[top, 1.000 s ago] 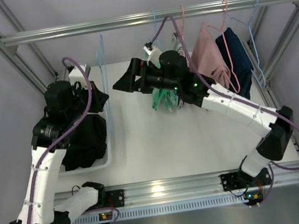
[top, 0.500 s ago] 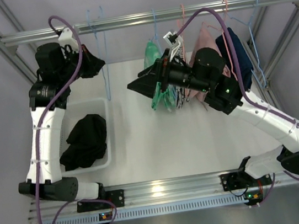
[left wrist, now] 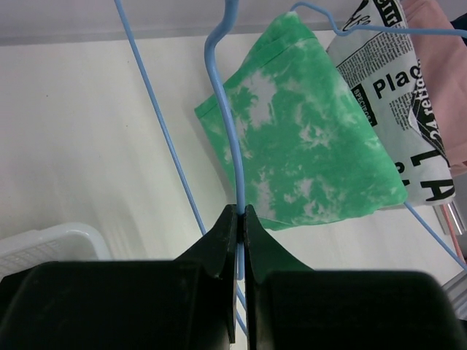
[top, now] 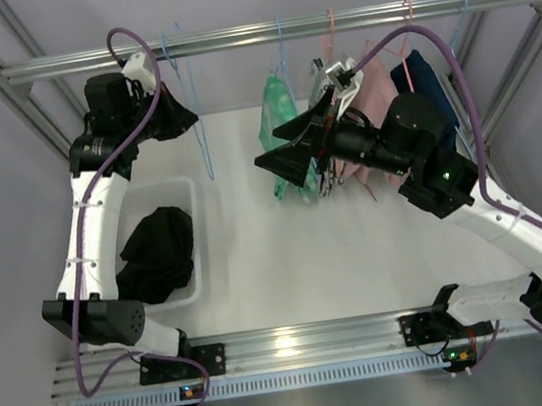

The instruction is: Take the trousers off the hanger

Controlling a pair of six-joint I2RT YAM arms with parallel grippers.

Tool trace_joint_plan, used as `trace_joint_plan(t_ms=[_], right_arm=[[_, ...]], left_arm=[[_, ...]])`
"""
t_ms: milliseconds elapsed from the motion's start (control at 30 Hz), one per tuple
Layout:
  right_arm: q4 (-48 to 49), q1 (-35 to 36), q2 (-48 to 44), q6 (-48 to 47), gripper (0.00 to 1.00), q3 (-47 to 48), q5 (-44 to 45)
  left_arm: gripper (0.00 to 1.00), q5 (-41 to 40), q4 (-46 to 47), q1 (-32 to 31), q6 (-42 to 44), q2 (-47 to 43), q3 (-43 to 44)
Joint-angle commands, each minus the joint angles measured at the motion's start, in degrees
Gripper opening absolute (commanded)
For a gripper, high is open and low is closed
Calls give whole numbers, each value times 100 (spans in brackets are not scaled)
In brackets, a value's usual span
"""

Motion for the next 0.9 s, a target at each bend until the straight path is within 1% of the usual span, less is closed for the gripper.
trace_joint_plan(t_ms=[0,67,100,133,233,267,333,367,400,500,600,700,733,767,800,867], right_arm=[[-11,-129,-220,-170,100,-119,142],[-29,-173,-246,-179,99,-137,168],[-55,-182,-246,-179,100,-137,159],[-73,-217,-246,-179,100,-128,168],[-125,-287,-264,-170,99,-110,185],[-126,-296,-281,-170,99,-119,194],[-152,-375,-299,-161,100,-119,221],[-169,-401,-334,-161,99,-128,229],[-178,-436,-352,-152,99,-128,247],[-257,-603,-483,-152,99,-128,300],[-363,-911,-659,-161,100,-163,291],[-433,-1541,-809,-65,98,-303,-85],[-433,-1683,-826,-4,97,-338,-244],[-433,-1798,-809,75,93,-400,-384],[-425,-1991,-765,102,91,-409,-560],[-363,-2115,-538,242,86,-366,-1035]], left_arm=[[0,-34,414,58,-82,-192,-145],[1,-60,397,58,-47,-271,-215],[4,-60,405,58,-21,-298,-242],[12,-51,414,58,14,-333,-259],[33,-77,571,58,41,-543,-400],[46,-86,616,58,49,-666,-426],[60,-130,695,58,93,-798,-470],[71,-156,713,58,120,-947,-479],[74,-183,730,58,155,-1026,-488],[94,-323,835,58,392,-1509,-584],[99,-534,1064,58,743,-2221,-935],[99,-631,1100,58,1339,-2880,-1217],[99,-657,1013,58,1420,-2882,-1235],[99,-701,916,58,1508,-2978,-1261],[99,-763,758,58,1561,-3013,-1288],[99,-728,678,58,1798,-3154,-1419]])
